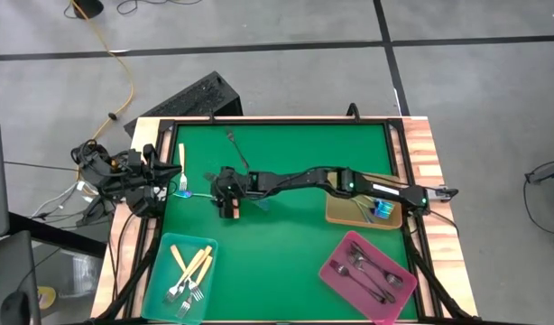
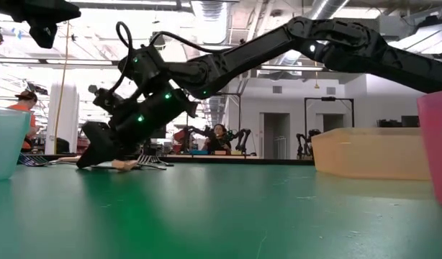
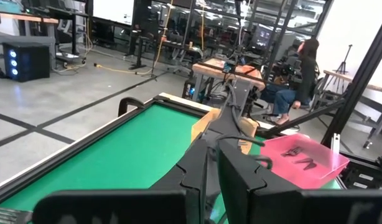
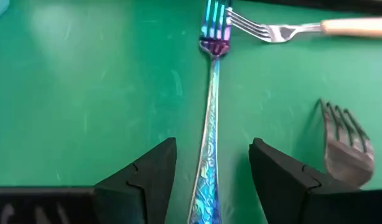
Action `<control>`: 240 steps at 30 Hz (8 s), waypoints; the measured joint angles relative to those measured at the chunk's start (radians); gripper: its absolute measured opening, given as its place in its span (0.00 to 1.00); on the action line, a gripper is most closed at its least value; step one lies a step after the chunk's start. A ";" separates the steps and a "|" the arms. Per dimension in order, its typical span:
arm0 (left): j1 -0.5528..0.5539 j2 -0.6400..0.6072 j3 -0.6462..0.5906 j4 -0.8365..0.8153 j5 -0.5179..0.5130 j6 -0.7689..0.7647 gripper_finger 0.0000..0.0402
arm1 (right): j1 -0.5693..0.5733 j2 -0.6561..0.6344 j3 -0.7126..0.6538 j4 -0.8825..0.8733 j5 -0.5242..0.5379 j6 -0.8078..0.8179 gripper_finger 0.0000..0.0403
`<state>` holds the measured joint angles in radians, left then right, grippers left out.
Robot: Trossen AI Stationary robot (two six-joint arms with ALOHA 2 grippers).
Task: Sort silverware by color (type)
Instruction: Put the blue fork into the orange bin
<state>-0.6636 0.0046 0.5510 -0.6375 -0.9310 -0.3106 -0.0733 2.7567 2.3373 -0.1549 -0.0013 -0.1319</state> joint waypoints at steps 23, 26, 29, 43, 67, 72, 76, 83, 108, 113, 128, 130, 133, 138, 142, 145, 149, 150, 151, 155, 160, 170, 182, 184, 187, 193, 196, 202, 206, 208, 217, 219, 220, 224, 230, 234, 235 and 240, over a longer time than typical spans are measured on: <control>0.000 0.000 0.000 -0.001 0.000 -0.001 0.06 | -0.013 0.007 0.002 -0.117 0.001 0.060 0.09; 0.000 0.000 0.000 -0.001 0.000 -0.001 0.06 | -0.014 0.007 0.001 -0.118 0.004 0.085 0.05; 0.000 0.000 0.000 -0.001 0.000 0.000 0.06 | -0.014 0.003 0.001 -0.120 0.004 0.087 0.04; 0.000 0.000 0.000 -0.002 0.000 0.000 0.06 | -0.001 -0.190 -0.008 -0.302 0.008 0.038 0.04; 0.000 0.000 0.000 -0.001 0.000 0.000 0.06 | 0.012 -0.107 -0.002 -0.131 0.004 0.025 0.54; 0.000 0.000 0.000 -0.002 0.000 0.000 0.06 | 0.001 -0.061 -0.005 -0.091 0.004 0.027 0.54; 0.000 0.000 0.000 -0.001 0.000 0.000 0.06 | -0.018 -0.045 -0.001 -0.052 0.003 0.058 0.53; 0.000 0.000 0.000 -0.002 0.000 0.000 0.06 | -0.051 -0.011 0.000 -0.040 -0.037 0.107 0.52; 0.000 0.000 0.000 -0.003 0.000 0.000 0.06 | -0.041 0.020 0.002 -0.134 -0.027 0.135 0.08; 0.000 0.000 0.000 -0.004 0.000 0.000 0.06 | -0.033 -0.002 -0.001 -0.140 -0.018 0.143 0.08; 0.000 0.000 0.000 -0.005 0.000 -0.002 0.06 | -0.026 -0.156 -0.005 -0.171 -0.033 0.135 0.08; 0.000 0.000 0.000 -0.005 0.000 -0.002 0.06 | -0.024 -0.167 -0.005 -0.174 -0.032 0.130 0.08; 0.000 0.000 0.000 -0.006 0.000 -0.003 0.06 | -0.024 -0.188 -0.006 -0.188 -0.030 0.112 0.08; 0.000 0.000 0.000 -0.006 0.000 -0.005 0.06 | -0.034 -0.221 -0.003 -0.223 -0.027 0.099 0.08; 0.000 0.000 0.000 -0.007 0.000 -0.005 0.06 | -0.055 -0.221 -0.004 -0.262 -0.010 0.091 0.08; 0.000 0.000 0.000 -0.009 -0.009 -0.008 0.06 | -0.076 -0.240 -0.003 -0.309 0.020 0.070 0.08; 0.000 0.000 0.000 -0.009 -0.018 -0.011 0.06 | -0.107 -0.280 -0.004 -0.417 0.039 0.031 0.09; 0.000 0.000 0.000 -0.009 -0.018 -0.012 0.06 | -0.114 -0.285 -0.002 -0.419 0.051 0.015 0.09; 0.000 0.000 0.000 -0.009 -0.018 -0.012 0.06 | -0.121 -0.299 -0.001 -0.441 0.066 -0.002 0.09; 0.000 0.000 0.000 -0.010 -0.019 -0.012 0.06 | -0.150 -0.371 -0.001 -0.566 0.117 -0.063 0.09; 0.000 0.000 0.000 -0.009 -0.021 -0.013 0.06 | -0.195 -0.479 -0.001 -0.741 0.137 -0.108 0.09; 0.000 0.000 0.000 -0.010 -0.023 -0.015 0.06 | -0.261 -0.661 -0.002 -1.120 0.136 -0.111 0.09; 0.000 0.000 0.000 -0.011 -0.023 -0.015 0.06 | -0.241 -0.979 -0.295 -1.293 0.157 -0.011 0.09; 0.000 0.000 0.000 -0.011 -0.023 -0.015 0.06 | -0.221 -1.092 -0.449 -1.250 0.189 0.033 0.09; 0.000 0.000 0.000 -0.011 -0.023 -0.015 0.06 | -0.180 -1.278 -0.713 -1.117 0.206 0.097 0.09; 0.000 0.000 0.000 -0.011 -0.025 -0.015 0.06 | -0.089 -1.624 -1.139 -0.953 0.215 0.304 0.09; 0.000 0.000 0.000 -0.011 -0.027 -0.015 0.06 | -0.027 -1.762 -1.297 -0.929 0.235 0.441 0.09; 0.000 0.000 0.000 -0.011 -0.038 -0.015 0.06 | 0.125 -1.963 -1.543 -0.905 0.346 0.678 0.09; 0.000 0.000 0.000 -0.011 -0.038 -0.015 0.06 | 0.202 -2.015 -1.662 -0.869 0.397 0.772 0.09; 0.000 0.000 0.000 -0.011 -0.038 -0.015 0.06 | 0.235 -2.018 -1.706 -0.841 0.400 0.796 0.09; 0.000 0.000 0.000 -0.011 -0.044 -0.016 0.06 | 0.352 -1.993 -1.849 -0.770 0.465 1.082 0.09; 0.000 0.000 0.000 -0.011 -0.044 -0.016 0.06 | 0.385 -1.990 -1.878 -0.745 0.487 1.129 0.09; 0.000 0.000 0.000 -0.011 -0.044 -0.016 0.06 | 0.403 -1.989 -1.892 -0.742 0.496 1.149 0.09; 0.000 0.000 0.000 -0.011 -0.044 -0.016 0.06 | 0.462 -1.977 -1.929 -0.690 0.562 1.167 0.09; 0.000 0.000 0.000 -0.011 -0.044 -0.016 0.06 | 0.514 -1.953 -1.981 -0.624 0.617 1.168 0.09; 0.000 0.000 0.000 -0.011 -0.044 -0.016 0.06 | 0.532 -1.930 -2.028 -0.587 0.611 1.213 0.09; 0.000 0.000 0.000 -0.011 -0.044 -0.016 0.06 | 0.537 -1.923 -2.034 -0.583 0.610 1.229 0.09; 0.000 0.000 0.000 -0.011 -0.044 -0.016 0.06 | 0.560 -1.893 -2.049 -0.564 0.610 1.274 0.09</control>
<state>-0.6634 0.0045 0.5510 -0.6485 -0.9752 -0.3264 0.4869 0.8642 0.2885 -0.7191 0.6086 1.1419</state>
